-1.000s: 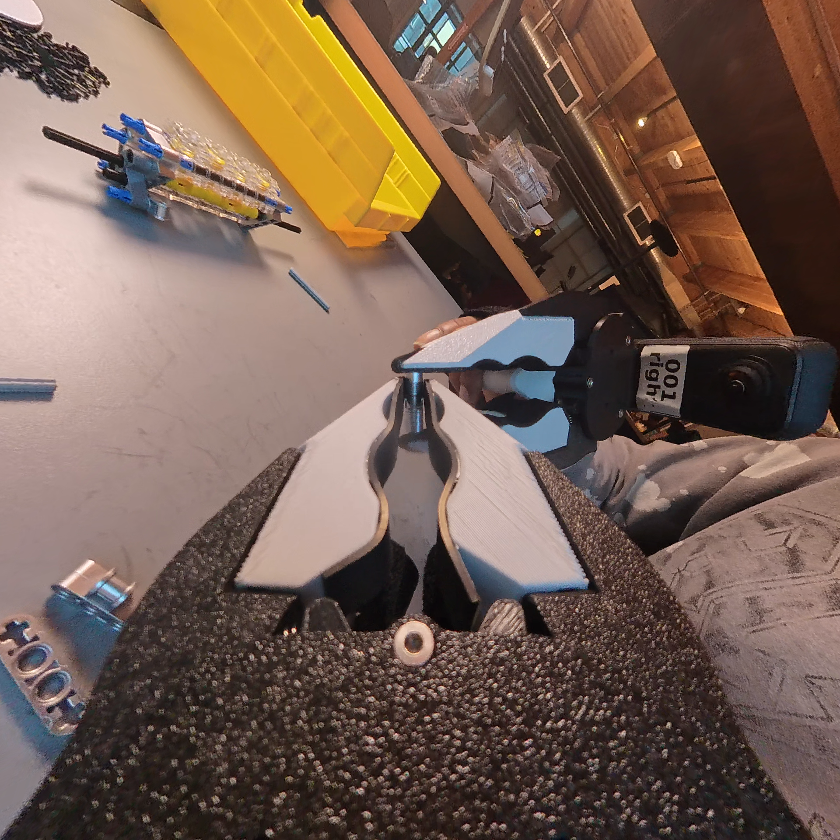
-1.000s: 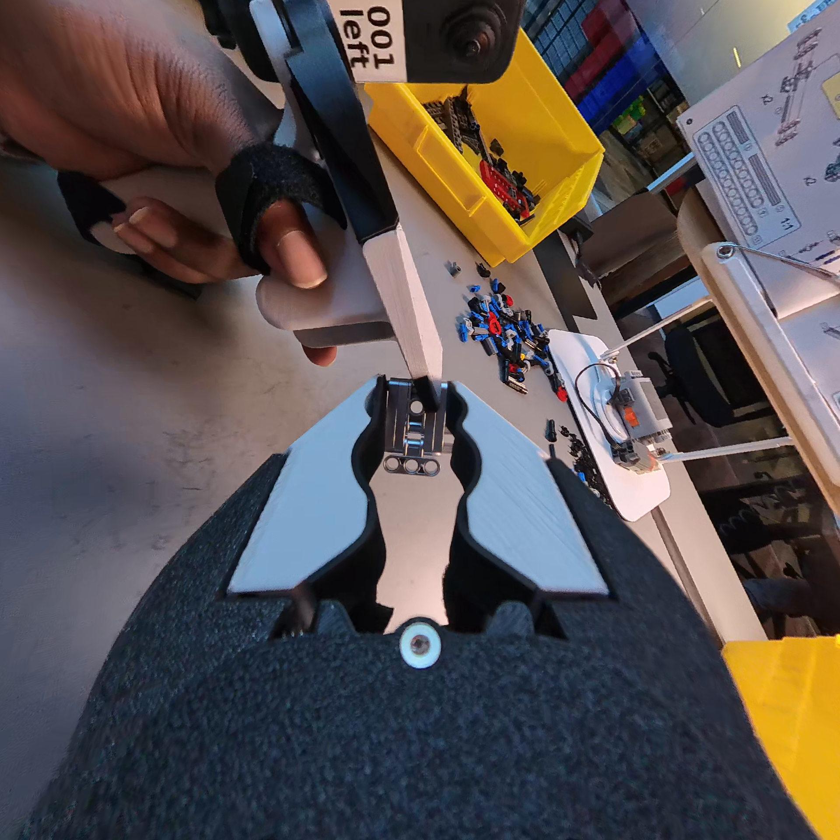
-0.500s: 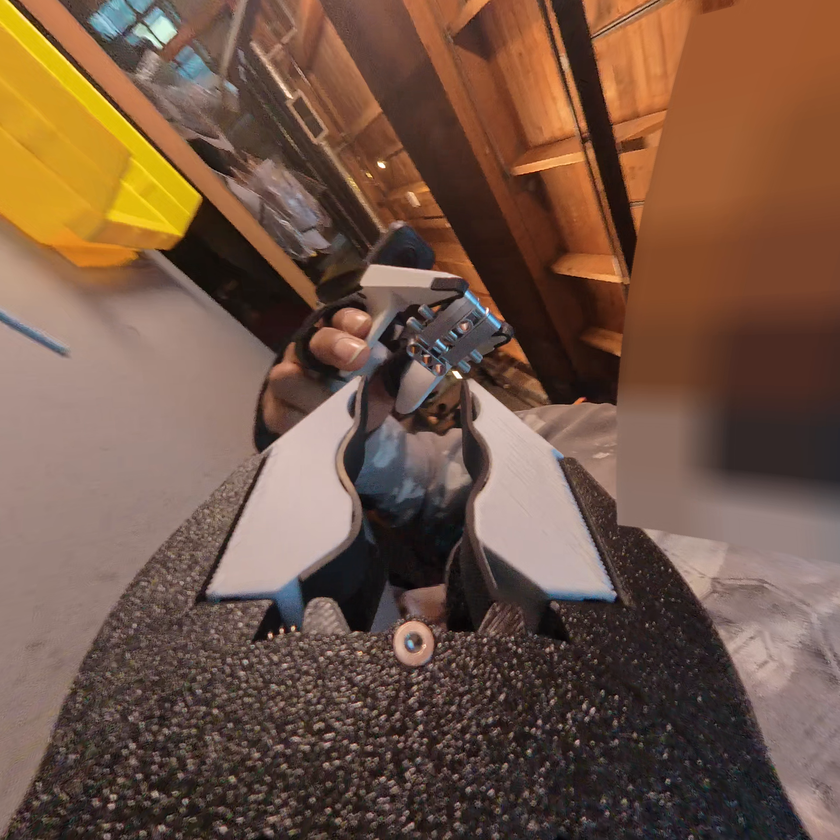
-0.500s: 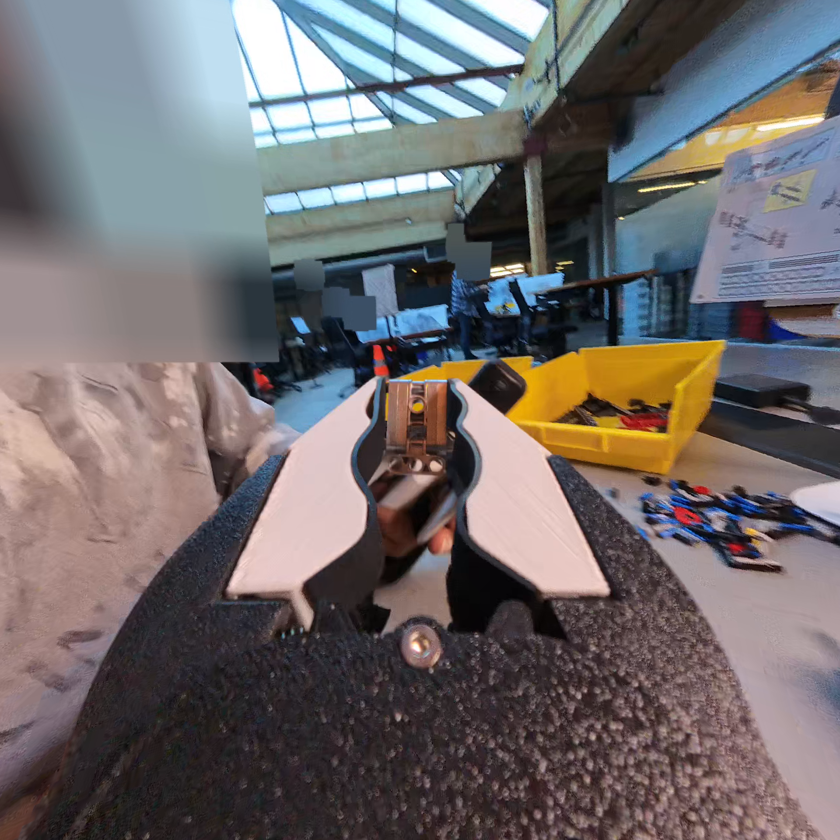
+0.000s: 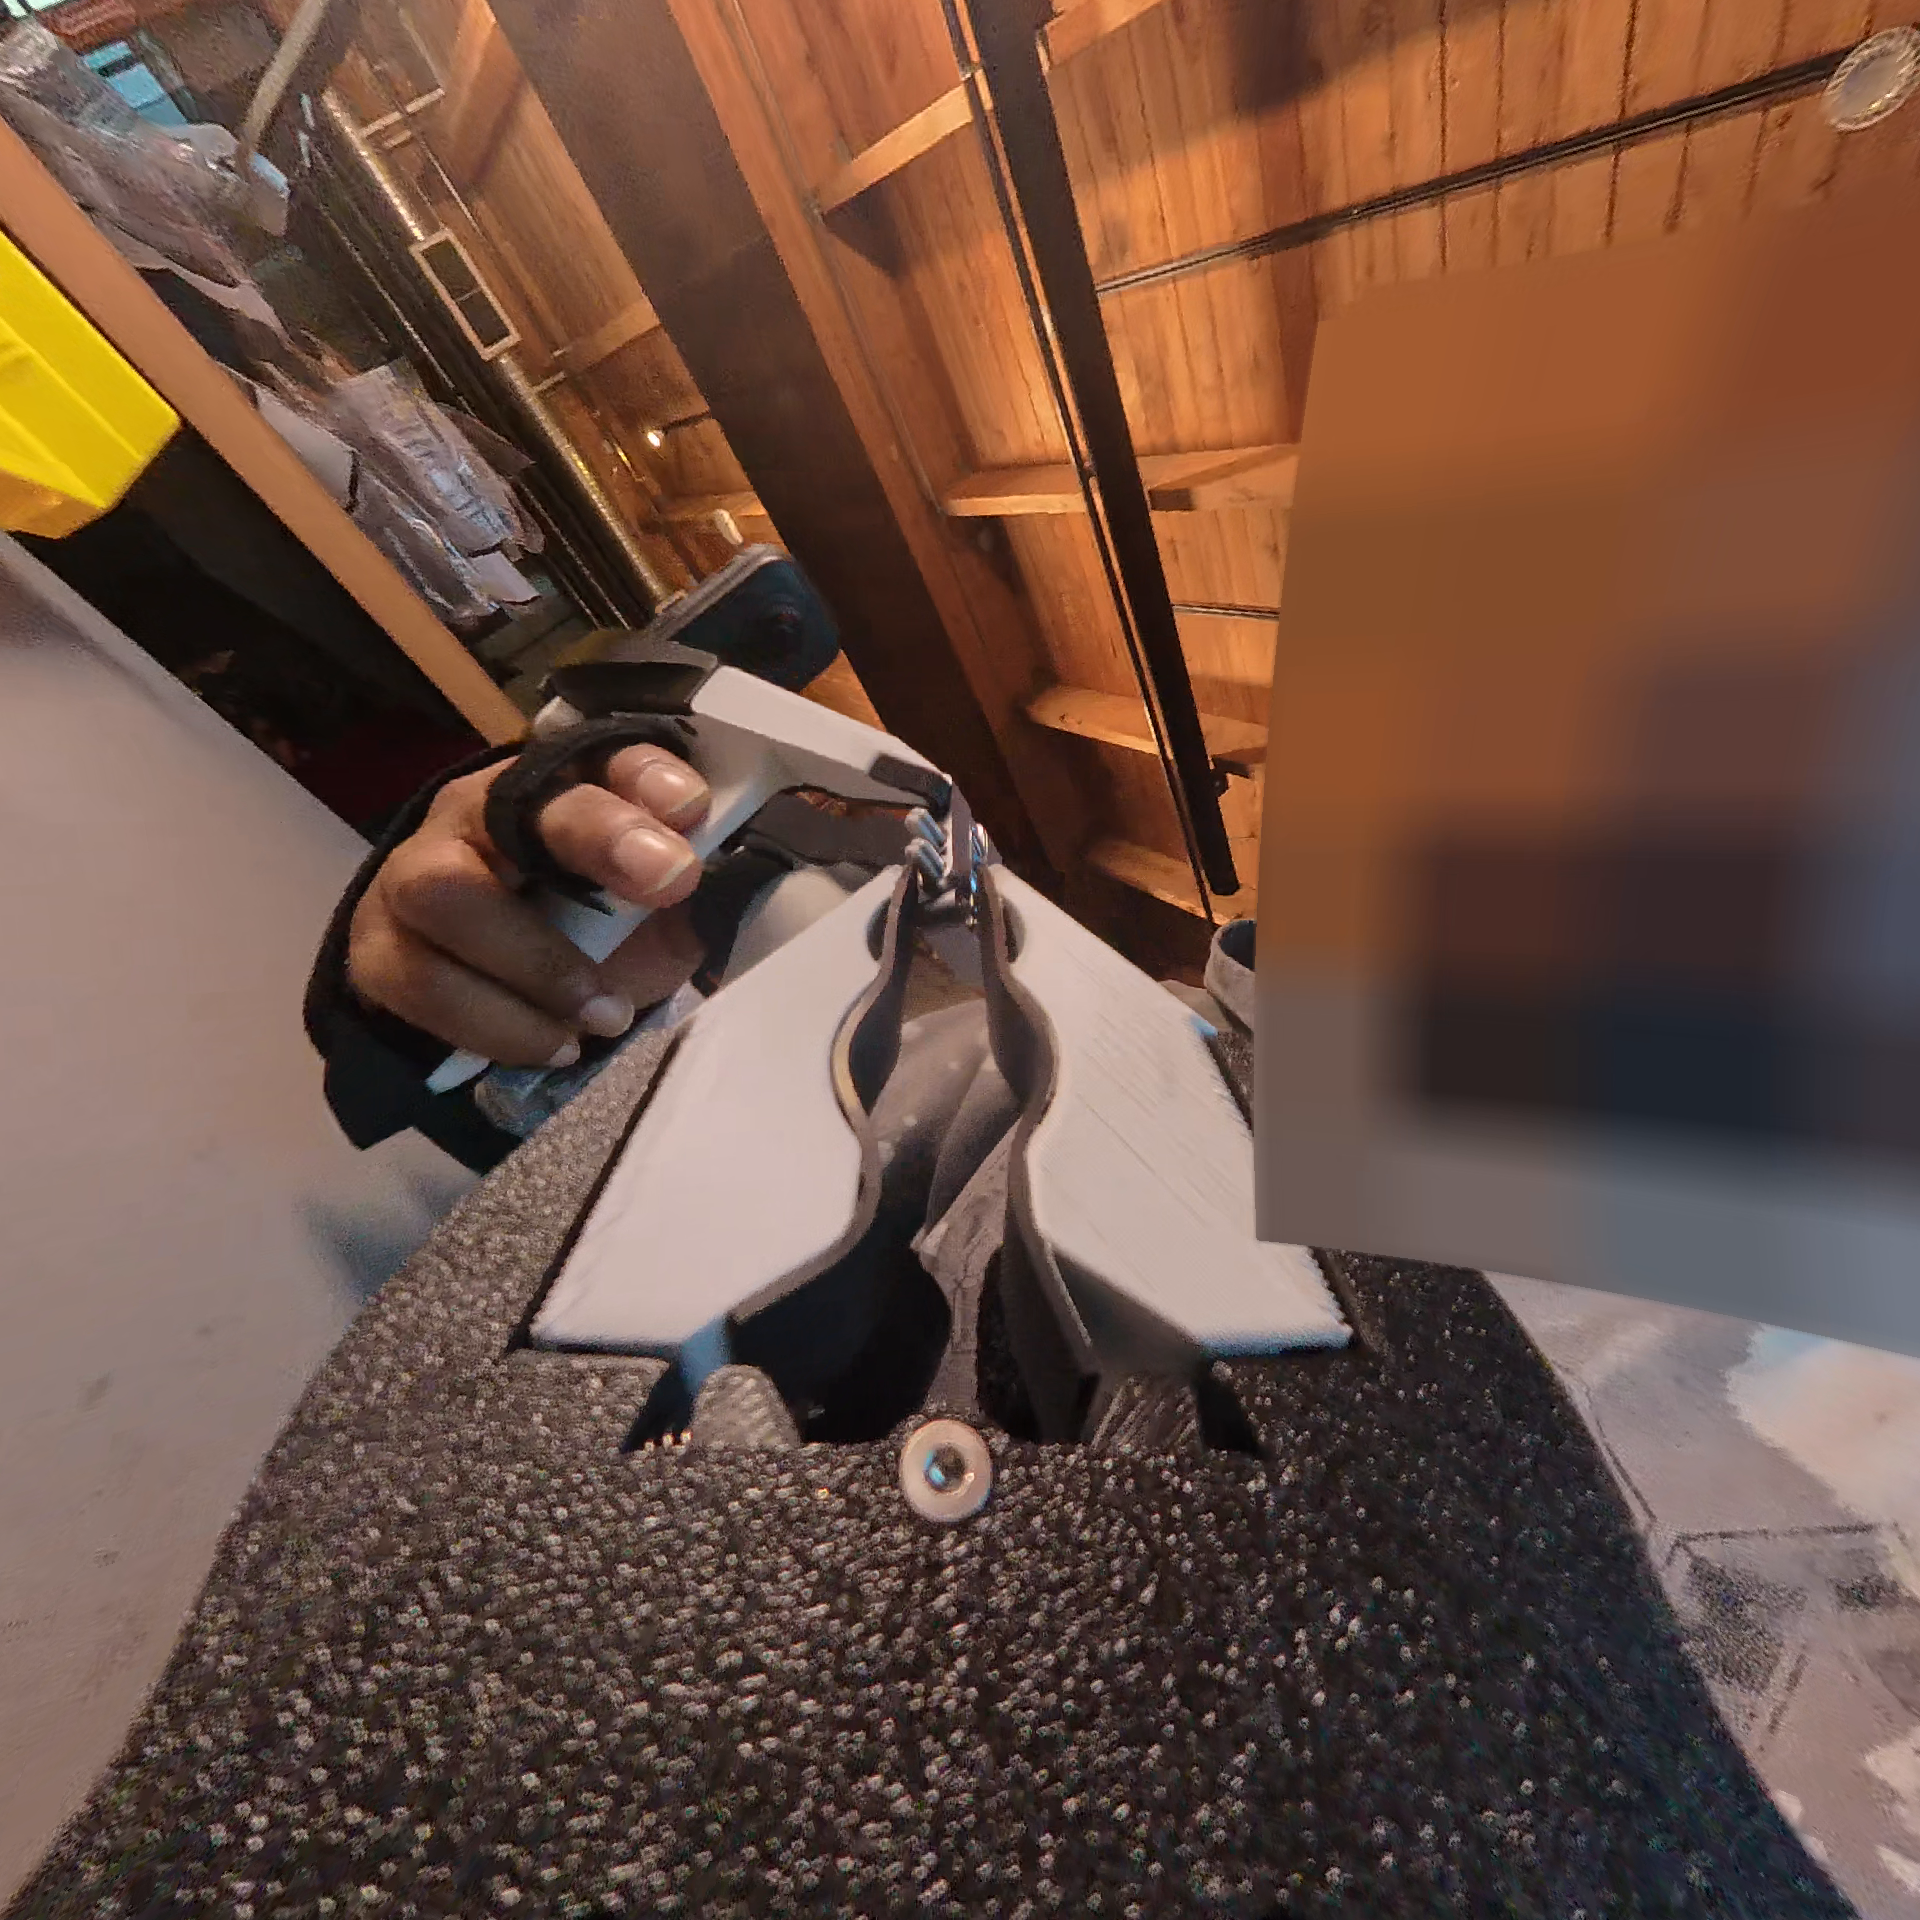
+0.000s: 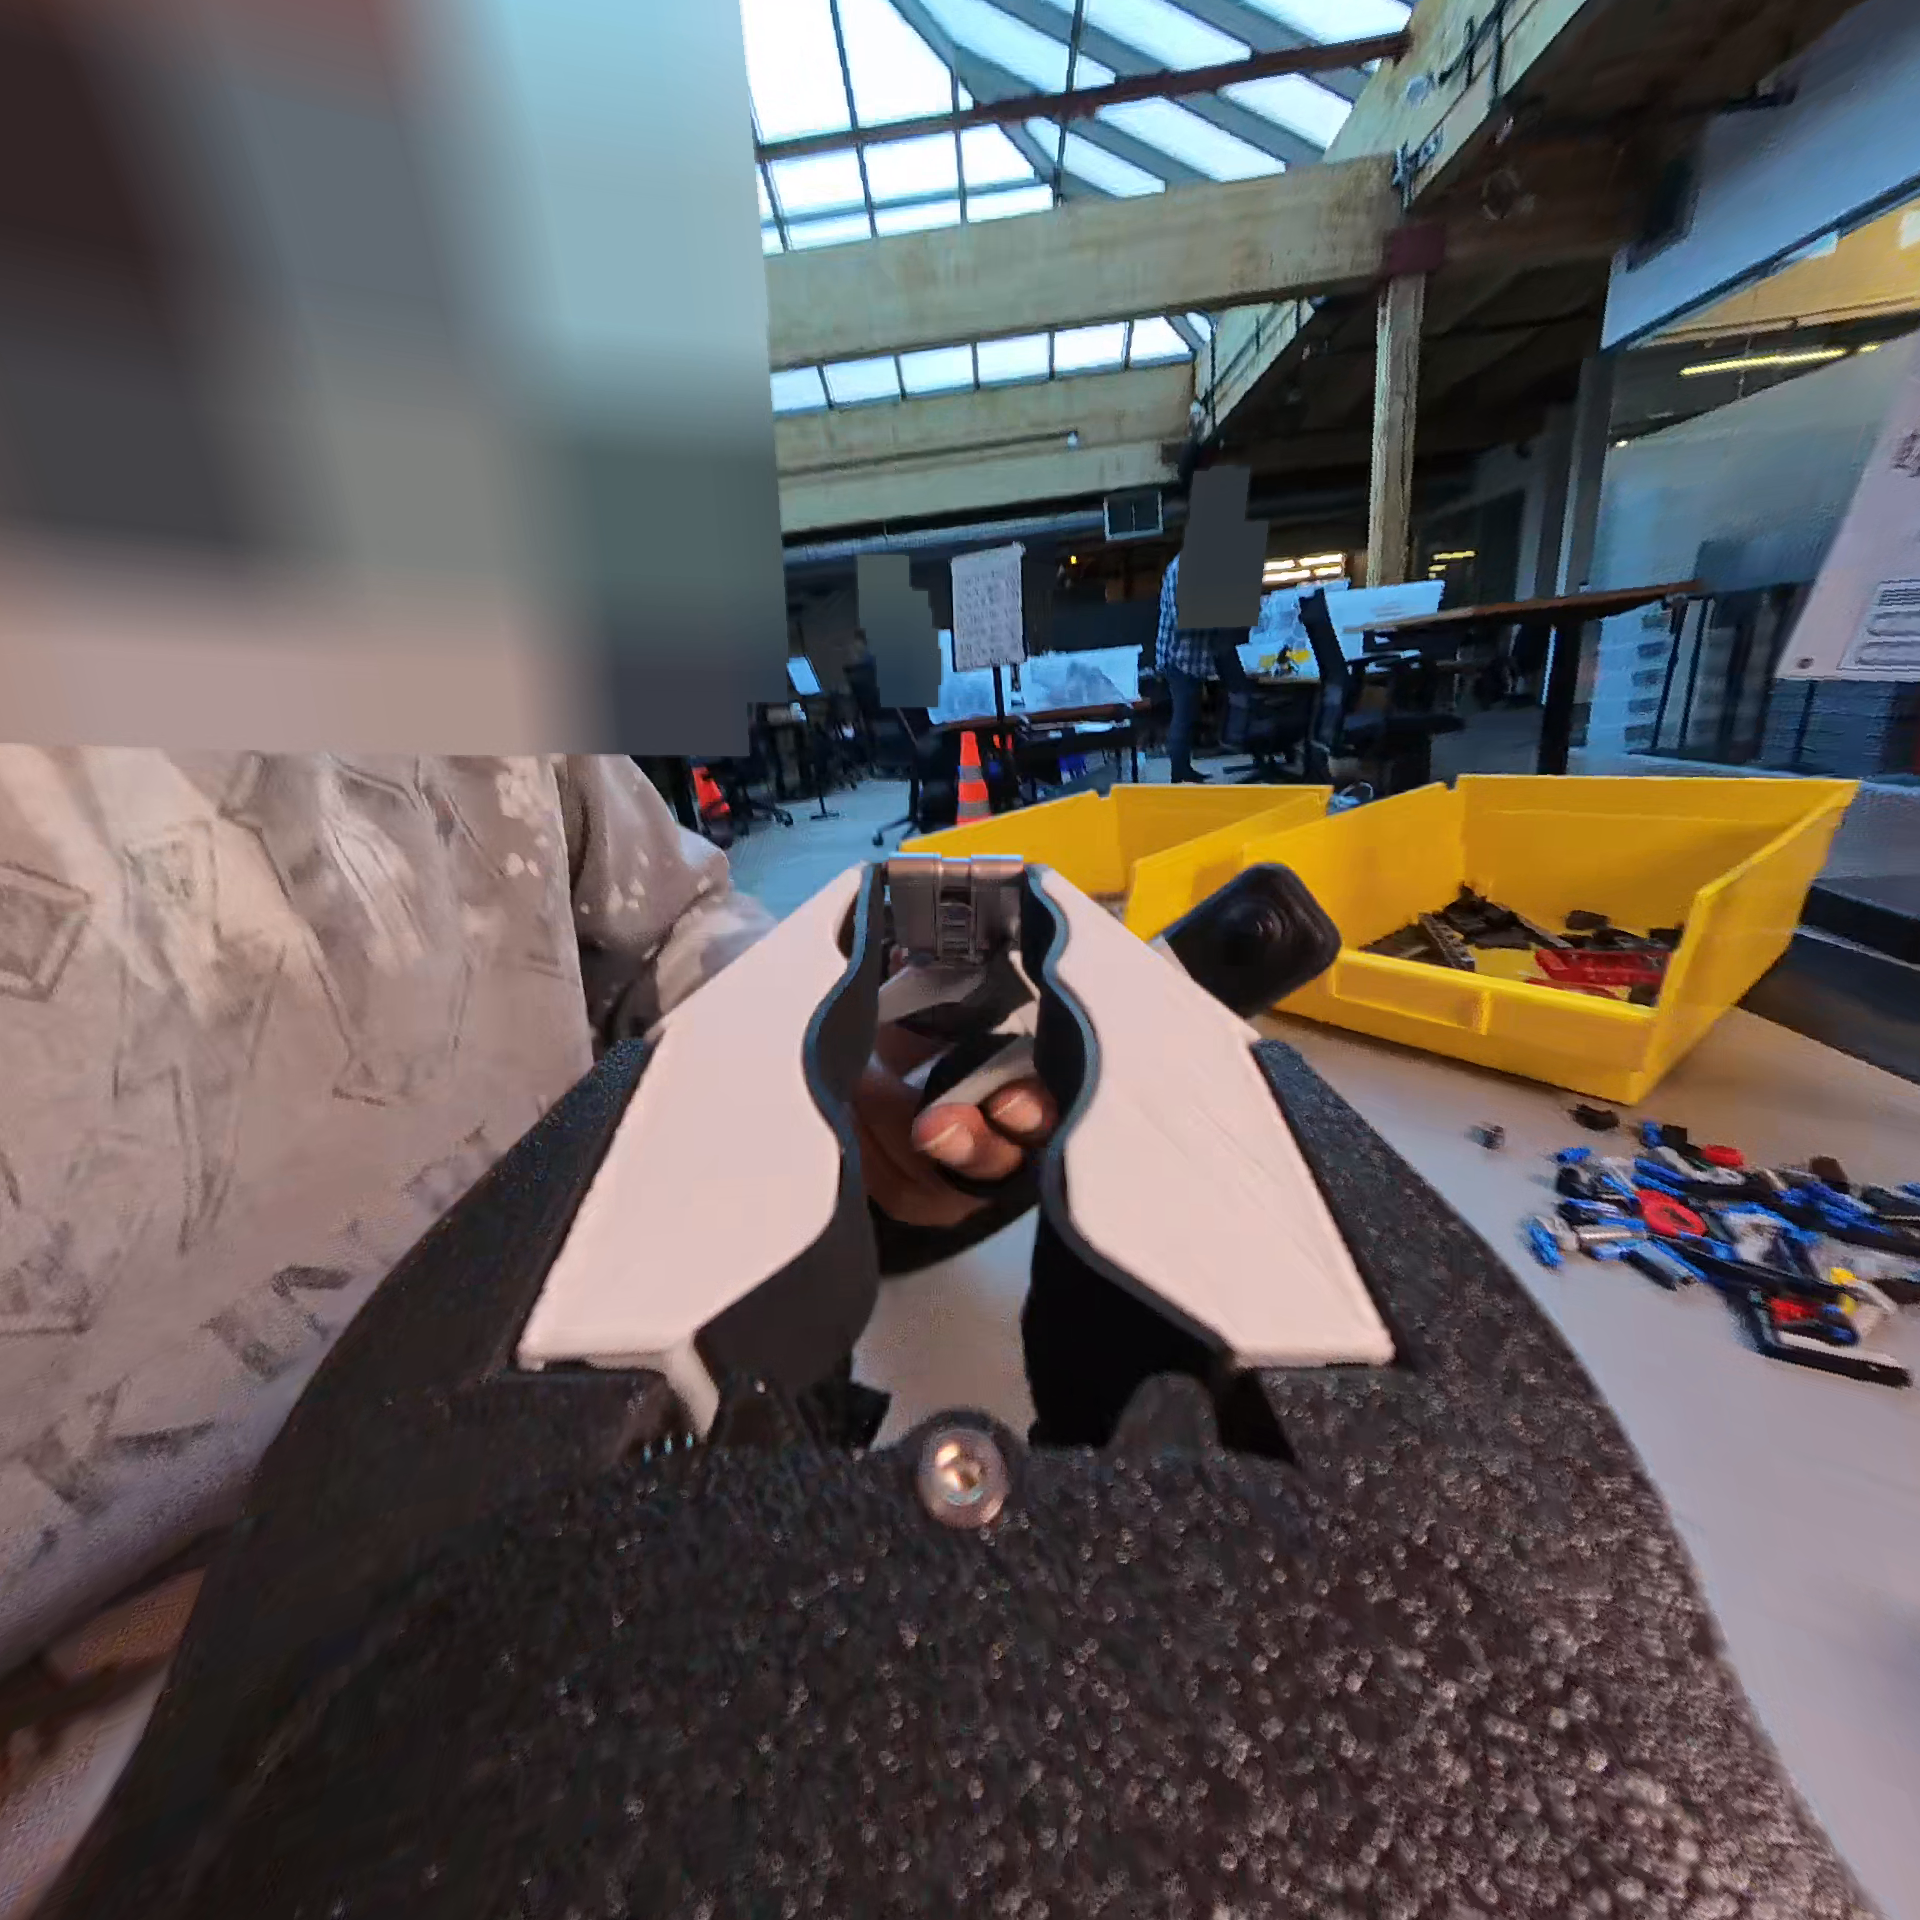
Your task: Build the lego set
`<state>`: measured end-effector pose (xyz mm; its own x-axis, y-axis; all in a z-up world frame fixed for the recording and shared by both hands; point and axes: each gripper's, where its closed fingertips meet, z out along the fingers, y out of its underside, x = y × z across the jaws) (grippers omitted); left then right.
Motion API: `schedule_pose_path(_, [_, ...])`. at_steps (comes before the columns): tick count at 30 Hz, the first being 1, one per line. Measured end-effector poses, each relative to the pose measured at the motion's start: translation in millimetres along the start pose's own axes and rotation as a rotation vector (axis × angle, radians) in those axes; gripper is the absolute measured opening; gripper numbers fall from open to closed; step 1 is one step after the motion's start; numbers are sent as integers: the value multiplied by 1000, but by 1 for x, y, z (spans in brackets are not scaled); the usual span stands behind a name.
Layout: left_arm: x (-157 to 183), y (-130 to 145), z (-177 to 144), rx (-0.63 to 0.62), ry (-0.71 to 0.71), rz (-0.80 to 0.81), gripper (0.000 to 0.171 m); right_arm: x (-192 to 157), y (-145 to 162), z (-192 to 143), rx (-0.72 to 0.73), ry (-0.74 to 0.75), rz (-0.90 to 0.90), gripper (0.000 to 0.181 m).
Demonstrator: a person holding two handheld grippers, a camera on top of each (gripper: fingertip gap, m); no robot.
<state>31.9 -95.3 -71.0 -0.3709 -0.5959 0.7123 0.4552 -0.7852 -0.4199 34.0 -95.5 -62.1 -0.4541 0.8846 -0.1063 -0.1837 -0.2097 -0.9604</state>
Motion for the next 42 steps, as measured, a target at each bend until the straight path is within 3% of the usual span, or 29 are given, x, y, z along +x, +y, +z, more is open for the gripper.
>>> schedule_pose_path(1, [-1,0,-2,-4,-21,2,9,0,4,1,-36,10,-30,23])
schedule_pose_path(9, [-23,5,-11,-71,-221,51,7,12,43,-2,-347,138,-326,24])
schedule_pose_path(12, [-33,4,-18,-95,-301,62,5,22,55,-8,-448,209,-404,16])
schedule_pose_path(16, [-43,10,-22,-128,-354,43,6,26,66,-8,-527,239,-474,25])
schedule_pose_path(27, [-57,27,-29,-221,-407,-67,6,19,86,-15,-669,198,-598,27])
schedule_pose_path(42, [-62,26,-35,-225,-434,-60,6,26,90,-14,-689,250,-560,23])
